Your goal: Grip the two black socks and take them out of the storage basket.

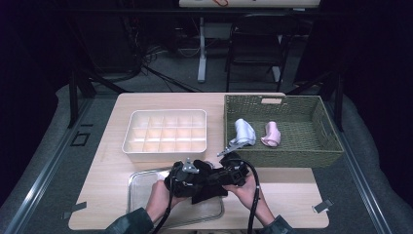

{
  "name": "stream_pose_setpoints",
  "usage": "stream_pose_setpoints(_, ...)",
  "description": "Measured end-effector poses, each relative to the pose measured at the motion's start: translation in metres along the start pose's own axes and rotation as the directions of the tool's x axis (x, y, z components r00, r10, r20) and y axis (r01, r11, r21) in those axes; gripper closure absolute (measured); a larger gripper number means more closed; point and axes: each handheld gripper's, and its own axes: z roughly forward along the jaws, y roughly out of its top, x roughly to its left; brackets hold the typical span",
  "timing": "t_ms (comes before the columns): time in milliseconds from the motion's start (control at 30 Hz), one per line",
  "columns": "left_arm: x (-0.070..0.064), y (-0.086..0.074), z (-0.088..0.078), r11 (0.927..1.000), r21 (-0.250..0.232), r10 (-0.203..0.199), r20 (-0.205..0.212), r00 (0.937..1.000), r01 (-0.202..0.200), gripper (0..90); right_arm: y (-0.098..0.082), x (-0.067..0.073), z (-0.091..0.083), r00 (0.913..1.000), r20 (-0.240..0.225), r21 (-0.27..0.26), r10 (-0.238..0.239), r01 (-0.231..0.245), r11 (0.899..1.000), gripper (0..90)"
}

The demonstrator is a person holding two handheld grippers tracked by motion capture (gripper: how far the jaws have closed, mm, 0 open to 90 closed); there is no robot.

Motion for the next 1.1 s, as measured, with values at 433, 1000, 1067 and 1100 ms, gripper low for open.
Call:
stream_pose_setpoints(433,0.014,-0.008,-0.004,0.9977,-0.003,-0.068,0.017,0.9975,0.068,77.0,-0.012,-0.024,0.013,0.9742,0.223,0.116,0.036,-0.063,0.991,41.9)
stream_pose_setpoints(1000,0.022,-0.016,-0.003,0.9972,0.045,-0.06,-0.004,0.9982,0.06,71.0,-0.021,-0.024,0.028,0.9697,0.241,0.157,0.036,-0.076,0.985,73.4)
stream_pose_setpoints(1067,0.024,-0.017,-0.004,0.997,0.044,-0.064,0.004,0.998,0.064,70.6,-0.021,-0.026,0.027,0.9746,0.221,0.152,0.039,-0.073,0.986,75.7)
stream_pose_setpoints(1100,0.025,-0.017,-0.005,0.9971,0.042,-0.064,0.004,0.998,0.064,70.0,-0.022,-0.026,0.026,0.9751,0.219,0.155,0.036,-0.071,0.985,76.4)
